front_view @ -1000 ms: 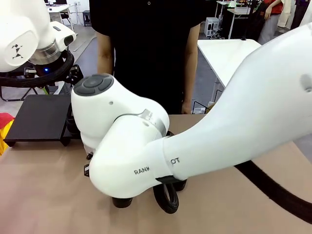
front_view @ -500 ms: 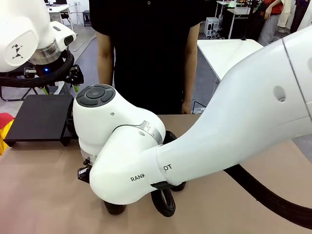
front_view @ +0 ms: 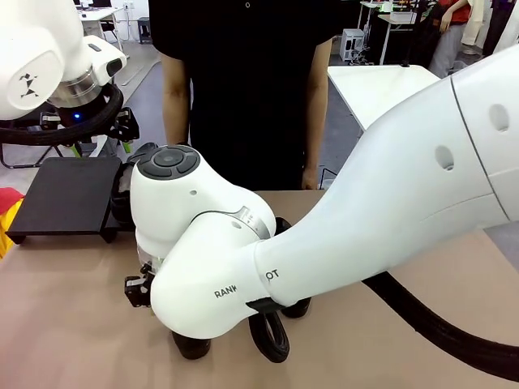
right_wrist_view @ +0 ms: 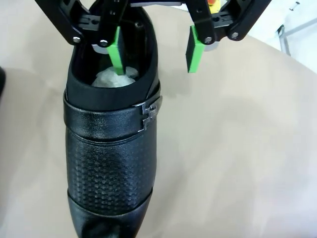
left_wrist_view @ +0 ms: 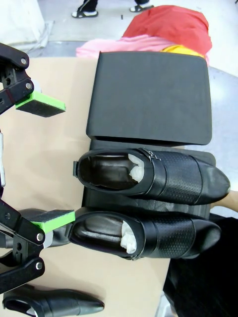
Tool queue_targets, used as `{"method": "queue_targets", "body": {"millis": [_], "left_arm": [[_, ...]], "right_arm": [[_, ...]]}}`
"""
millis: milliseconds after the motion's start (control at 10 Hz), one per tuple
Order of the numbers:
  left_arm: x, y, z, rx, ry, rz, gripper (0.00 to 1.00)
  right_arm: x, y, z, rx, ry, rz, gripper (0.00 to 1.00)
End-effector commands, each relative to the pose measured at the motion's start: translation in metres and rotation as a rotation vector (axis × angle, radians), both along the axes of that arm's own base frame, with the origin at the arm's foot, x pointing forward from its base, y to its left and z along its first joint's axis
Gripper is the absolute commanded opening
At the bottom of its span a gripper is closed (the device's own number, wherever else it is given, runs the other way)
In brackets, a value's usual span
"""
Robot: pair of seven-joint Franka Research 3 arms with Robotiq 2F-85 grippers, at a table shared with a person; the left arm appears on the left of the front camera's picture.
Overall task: Organize the shoes by placing them on the stand.
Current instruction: Pick up one Shoe and place it in the middle of the table.
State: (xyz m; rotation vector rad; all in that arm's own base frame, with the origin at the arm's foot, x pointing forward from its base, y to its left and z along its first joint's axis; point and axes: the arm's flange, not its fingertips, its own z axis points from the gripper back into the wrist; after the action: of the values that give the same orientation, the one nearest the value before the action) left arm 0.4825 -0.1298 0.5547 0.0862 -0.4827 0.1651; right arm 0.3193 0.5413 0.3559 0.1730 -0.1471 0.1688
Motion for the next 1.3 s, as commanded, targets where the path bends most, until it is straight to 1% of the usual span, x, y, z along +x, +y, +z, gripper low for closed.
{"method": "queue_targets", "body": {"millis": [0,200,300,500,600,700,800,1000,1100,1200], "left_arm": [[-0.001,0.002,0.001,0.011,-0.004,-0.004,0.97],[-0.001,0.002,0.001,0.011,-0.004,-0.004,0.97],[-0.001,0.002,0.001,0.011,-0.004,-0.004,0.97],[-0.001,0.002,0.001,0.011,-0.004,-0.004,0.97],[-0.001,0.002,0.001,0.011,-0.004,-0.004,0.97],[-0.001,0.002,0.001,0.011,-0.004,-0.004,0.97],[-0.001,0.002,0.001,0.011,-0.004,-0.004,0.97],[-0.001,0.002,0.001,0.011,-0.004,-0.004,0.97],[-0.001,0.002,0.001,0.011,-0.004,-0.004,0.97],[-0.001,0.002,0.001,0.011,-0.004,-0.004,0.97]], "right_arm": [[-0.010,-0.011,0.018,0.024,0.015,0.033,1.00],[-0.012,-0.017,0.035,0.039,0.035,0.051,1.00],[-0.013,-0.018,0.037,0.051,0.058,0.060,1.00],[-0.016,-0.022,0.042,0.070,0.064,0.070,1.00],[-0.017,-0.026,0.050,0.081,0.062,0.080,1.00],[-0.016,-0.029,0.057,0.046,0.076,0.190,1.00],[-0.014,-0.011,0.044,0.064,0.045,0.059,1.00],[-0.014,-0.011,0.044,0.064,0.045,0.059,1.00],[-0.013,-0.014,0.047,0.056,0.053,0.096,1.00],[-0.022,-0.011,0.049,0.004,0.070,0.186,1.00]]}}
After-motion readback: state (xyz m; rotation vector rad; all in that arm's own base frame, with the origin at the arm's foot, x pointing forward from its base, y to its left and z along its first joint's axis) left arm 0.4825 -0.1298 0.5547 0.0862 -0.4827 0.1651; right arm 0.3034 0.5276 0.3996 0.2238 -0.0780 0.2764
